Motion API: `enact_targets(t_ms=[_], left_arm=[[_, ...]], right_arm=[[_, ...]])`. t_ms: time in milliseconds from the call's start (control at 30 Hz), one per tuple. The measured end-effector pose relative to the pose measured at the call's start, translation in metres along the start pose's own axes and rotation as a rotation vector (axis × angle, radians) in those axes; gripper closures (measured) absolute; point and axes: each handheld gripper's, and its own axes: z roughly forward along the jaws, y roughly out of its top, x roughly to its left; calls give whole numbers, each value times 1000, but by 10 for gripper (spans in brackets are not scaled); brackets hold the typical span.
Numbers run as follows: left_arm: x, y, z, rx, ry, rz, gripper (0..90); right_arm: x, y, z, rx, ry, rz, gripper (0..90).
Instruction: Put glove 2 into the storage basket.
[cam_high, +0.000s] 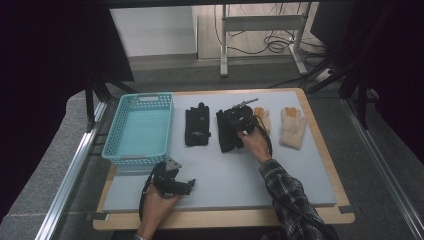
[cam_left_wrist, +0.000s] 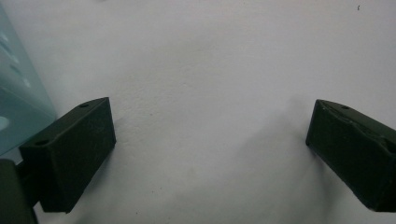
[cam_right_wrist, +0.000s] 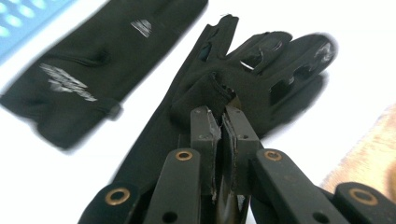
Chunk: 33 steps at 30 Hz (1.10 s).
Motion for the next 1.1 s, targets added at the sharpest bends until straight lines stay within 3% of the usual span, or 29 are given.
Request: enact_targets(t_ms=[67,100,200,233,267,300,400,500,633,700,767,800,900,933,967,1100], left_arm=[[0,0,0,0,0,0,17],[0,0,0,0,0,0,17],[0,0,0,-1,0,0,17],[0,0,0,-1,0,0,17],[0,0,0,-1,-1,-1,17],[0,0,0,-1,-1,-1,17],[0,0,0,-1,0,-1,17],[0,0,0,-2,1,1,17],[0,0,0,0,1,0,17],[0,0,0,0,0,-2,17],[0,0,0,-2,0,-4,17],[0,0,0,-1,1,-2,17],[0,0,0,-1,1,-3,17],[0,0,0,-1,1,-3,18],[0,0,0,0,1,-2,18],[0,0,0,-1,2,-2,17]], right_arm=[[8,2,-19,-31,5,-8,831],[8,2,-19,-31,5,-8,831],[19,-3,-46,-63,40,-24,830],[19,-3,-46,-63,40,-24,830],[26,-8,-59,-75,62,-29,829],[26,-8,-59,-75,62,-29,829],[40,-22,-81,-87,115,-23,828],[49,-32,-86,-82,112,-34,827],[61,-65,-82,-55,121,-42,801],[62,-71,-80,-48,130,-45,761],[63,-82,-79,-59,124,-60,612],[62,-83,-81,-63,116,-60,603],[55,-86,-85,-70,99,-65,618],[48,-92,-89,-59,75,-67,689],[48,-92,-89,-59,75,-67,689],[37,-113,-85,-2,33,-96,763]])
